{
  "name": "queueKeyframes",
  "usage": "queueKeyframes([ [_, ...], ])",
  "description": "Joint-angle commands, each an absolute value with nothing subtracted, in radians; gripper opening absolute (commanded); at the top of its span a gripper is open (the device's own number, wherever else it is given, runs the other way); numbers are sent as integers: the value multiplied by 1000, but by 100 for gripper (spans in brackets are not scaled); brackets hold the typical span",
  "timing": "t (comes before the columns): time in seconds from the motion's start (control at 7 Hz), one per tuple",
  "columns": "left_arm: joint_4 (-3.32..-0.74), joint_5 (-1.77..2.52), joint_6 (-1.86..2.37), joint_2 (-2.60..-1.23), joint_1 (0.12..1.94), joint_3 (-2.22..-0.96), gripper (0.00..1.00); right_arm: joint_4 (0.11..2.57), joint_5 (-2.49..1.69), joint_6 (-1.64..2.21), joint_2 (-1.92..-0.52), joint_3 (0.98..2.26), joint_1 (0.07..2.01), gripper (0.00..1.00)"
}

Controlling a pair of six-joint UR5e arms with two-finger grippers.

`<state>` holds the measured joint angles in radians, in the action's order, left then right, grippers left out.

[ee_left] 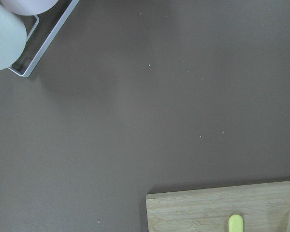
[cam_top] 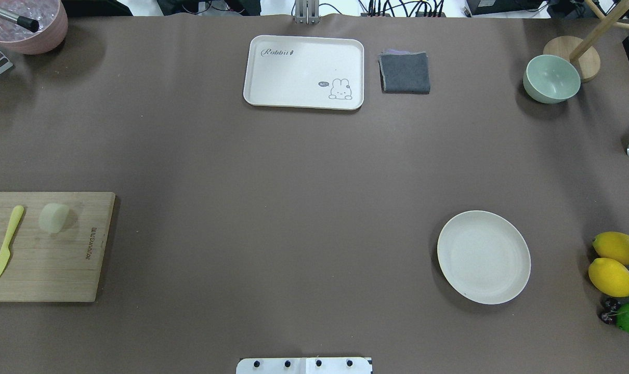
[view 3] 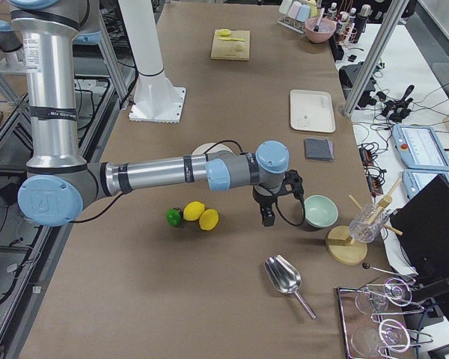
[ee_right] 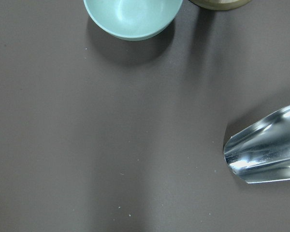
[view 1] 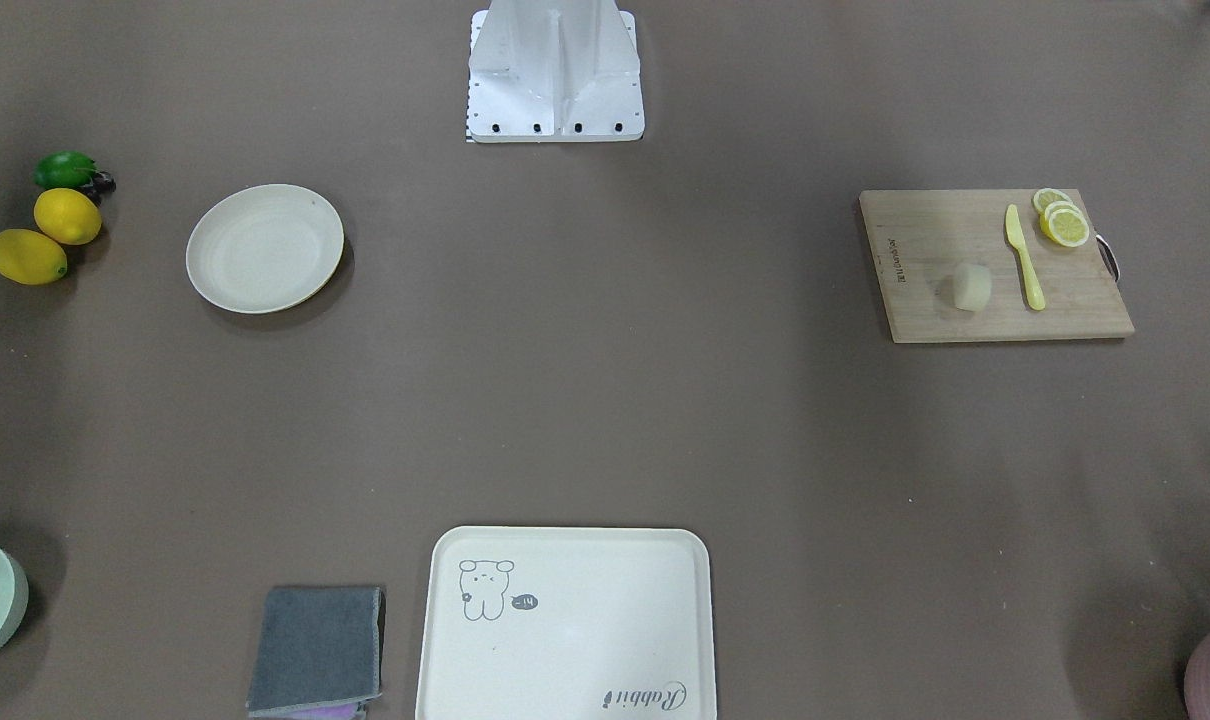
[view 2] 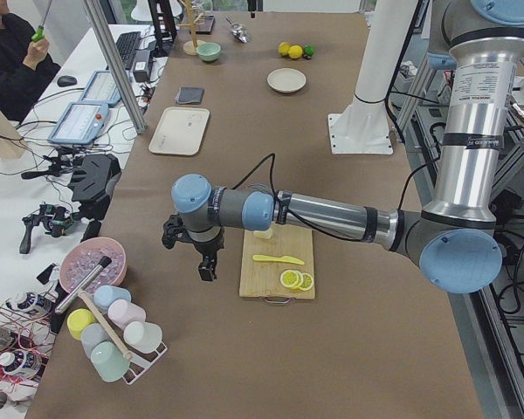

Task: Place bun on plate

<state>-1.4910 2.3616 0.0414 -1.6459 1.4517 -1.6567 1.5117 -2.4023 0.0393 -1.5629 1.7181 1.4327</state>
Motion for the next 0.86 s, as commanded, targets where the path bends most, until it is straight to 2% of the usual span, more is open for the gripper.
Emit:
queueKeyframes([
  [0.0, -1505, 2355, 37, -1637, 1439, -1667, 98, 1512, -2413, 49, -1566, 1720, 1433, 100],
  [0.71, -1509, 2356, 41, -1635, 1436, -1678, 98, 1511, -2414, 49, -1554, 1726, 1420, 100],
])
